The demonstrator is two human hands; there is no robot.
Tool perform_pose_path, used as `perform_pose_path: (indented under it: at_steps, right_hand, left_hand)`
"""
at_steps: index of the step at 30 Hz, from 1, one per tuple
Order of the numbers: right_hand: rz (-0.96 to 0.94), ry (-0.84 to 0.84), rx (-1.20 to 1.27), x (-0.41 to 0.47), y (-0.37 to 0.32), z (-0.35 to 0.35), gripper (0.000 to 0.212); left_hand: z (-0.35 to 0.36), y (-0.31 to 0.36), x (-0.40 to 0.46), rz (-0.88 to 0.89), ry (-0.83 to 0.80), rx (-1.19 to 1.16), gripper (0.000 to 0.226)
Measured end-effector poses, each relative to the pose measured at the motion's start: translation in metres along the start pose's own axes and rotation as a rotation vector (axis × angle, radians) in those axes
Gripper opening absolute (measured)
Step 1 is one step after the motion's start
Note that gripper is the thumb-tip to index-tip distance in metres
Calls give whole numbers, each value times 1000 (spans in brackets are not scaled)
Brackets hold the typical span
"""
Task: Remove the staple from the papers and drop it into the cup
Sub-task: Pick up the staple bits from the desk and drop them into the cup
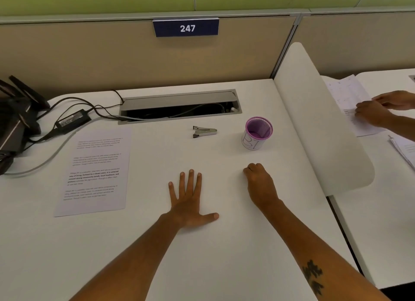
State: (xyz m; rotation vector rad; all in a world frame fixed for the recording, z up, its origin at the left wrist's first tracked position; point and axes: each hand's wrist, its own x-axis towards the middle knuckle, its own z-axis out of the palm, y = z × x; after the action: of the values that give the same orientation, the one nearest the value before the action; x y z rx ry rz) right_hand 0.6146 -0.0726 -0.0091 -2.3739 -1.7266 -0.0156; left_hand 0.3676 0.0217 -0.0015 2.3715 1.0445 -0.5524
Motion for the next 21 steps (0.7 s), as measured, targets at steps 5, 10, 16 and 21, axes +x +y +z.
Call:
perform_pose_path:
  at_steps: [5,10,16,21]
  right_hand:
    - [-50,103,-11,0,-5,1,30]
    - [306,155,380,8,0,-5,32]
    - [1077,197,1284,20,31,-26,19]
    - [1131,220,1672,36,54,-63,18]
  left_hand:
    - [0,0,1,-5,-2,-1,141]
    - [-1,-1,2,-1,-21,2,141]
    - [-3,0,1,-3,-34,-1,142]
    - [-4,-1,1,-1,-45,0,150]
